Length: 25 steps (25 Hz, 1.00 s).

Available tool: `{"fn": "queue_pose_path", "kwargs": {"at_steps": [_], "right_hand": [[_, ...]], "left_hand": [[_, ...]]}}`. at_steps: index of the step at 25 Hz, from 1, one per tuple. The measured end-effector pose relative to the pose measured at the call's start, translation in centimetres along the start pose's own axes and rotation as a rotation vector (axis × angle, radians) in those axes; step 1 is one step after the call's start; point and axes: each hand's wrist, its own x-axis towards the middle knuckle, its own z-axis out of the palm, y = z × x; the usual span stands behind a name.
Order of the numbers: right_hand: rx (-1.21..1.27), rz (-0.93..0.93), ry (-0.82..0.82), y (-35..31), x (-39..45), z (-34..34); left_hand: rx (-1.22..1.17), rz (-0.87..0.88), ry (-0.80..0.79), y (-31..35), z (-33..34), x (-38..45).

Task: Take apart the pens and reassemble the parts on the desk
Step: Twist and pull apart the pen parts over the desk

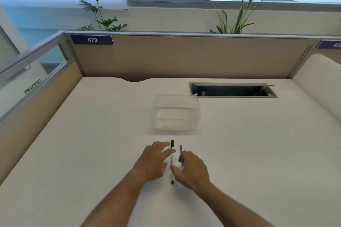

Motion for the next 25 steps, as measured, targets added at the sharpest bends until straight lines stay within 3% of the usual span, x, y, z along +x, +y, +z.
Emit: {"fn": "queue_pose_path", "kwargs": {"at_steps": [4, 9, 15, 20, 25], "right_hand": [[-0.065, 0.102, -0.227, 0.0, -0.8, 0.6], [-0.139, 0.113, -0.321, -0.2, -0.6, 0.6], [-0.251, -0.047, -0.351, 0.6, -0.7, 0.2], [-0.122, -0.214, -0.317, 1.7, 0.6, -2.2], [0.011, -0.227, -0.280, 2.8, 2.1, -5.2]], "left_hand": [[0.022, -0.041, -0.099, 0.0, 1.4, -0.5], [0.045, -0.017, -0.006, 0.1, 1.4, -0.6], [0.080, 0.057, 0.071, 0.1, 1.7, -1.9], [0.042, 0.107, 0.177, 0.1, 1.0, -2.3], [-0.093, 0.047, 0.263, 0.1, -0.7, -2.3]]}}
